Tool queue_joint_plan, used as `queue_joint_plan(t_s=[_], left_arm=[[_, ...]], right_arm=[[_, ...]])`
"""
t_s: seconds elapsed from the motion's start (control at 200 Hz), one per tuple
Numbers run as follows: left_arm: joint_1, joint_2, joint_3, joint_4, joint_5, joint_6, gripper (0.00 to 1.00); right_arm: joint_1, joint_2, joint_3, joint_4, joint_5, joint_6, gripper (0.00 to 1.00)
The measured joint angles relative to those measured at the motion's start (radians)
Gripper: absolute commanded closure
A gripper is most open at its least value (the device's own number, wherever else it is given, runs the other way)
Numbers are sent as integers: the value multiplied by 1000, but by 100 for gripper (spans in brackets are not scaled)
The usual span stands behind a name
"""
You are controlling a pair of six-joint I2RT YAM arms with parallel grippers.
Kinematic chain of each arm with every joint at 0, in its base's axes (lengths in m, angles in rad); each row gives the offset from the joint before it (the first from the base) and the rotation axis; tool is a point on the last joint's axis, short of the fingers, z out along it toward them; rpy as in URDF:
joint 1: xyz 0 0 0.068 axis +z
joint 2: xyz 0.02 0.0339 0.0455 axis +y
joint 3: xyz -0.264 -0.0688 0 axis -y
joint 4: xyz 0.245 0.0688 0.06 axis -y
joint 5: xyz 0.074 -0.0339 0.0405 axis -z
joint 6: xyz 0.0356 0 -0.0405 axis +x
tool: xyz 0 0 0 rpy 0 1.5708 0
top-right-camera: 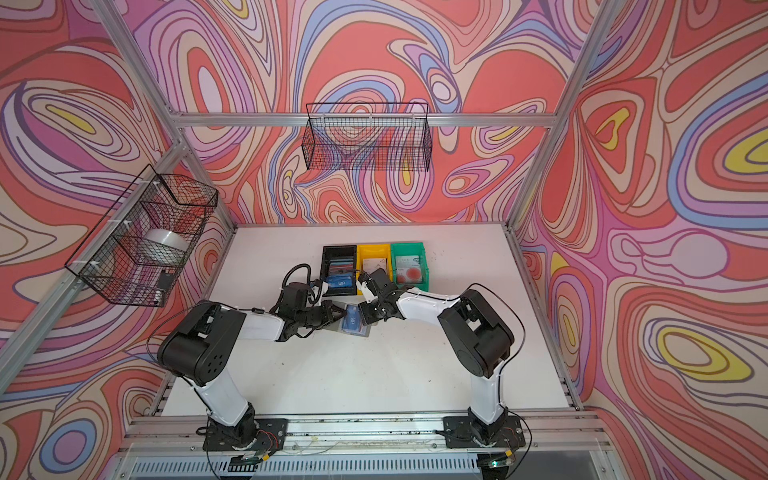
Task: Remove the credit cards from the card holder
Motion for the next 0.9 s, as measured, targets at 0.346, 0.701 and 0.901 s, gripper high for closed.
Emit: queue_joint_plan(t_s=[0.346, 0.701, 0.901], left_arm=[[0, -1, 0, -2, 6, 0, 99], [0, -27, -21, -11, 6, 1, 100], [2, -68, -23, -73, -7, 21, 100]], right_arm=[[0, 5, 0, 0, 1, -2, 100], [0, 38, 14, 4, -8, -2, 100], [0, 41, 18, 3, -14, -2, 100]])
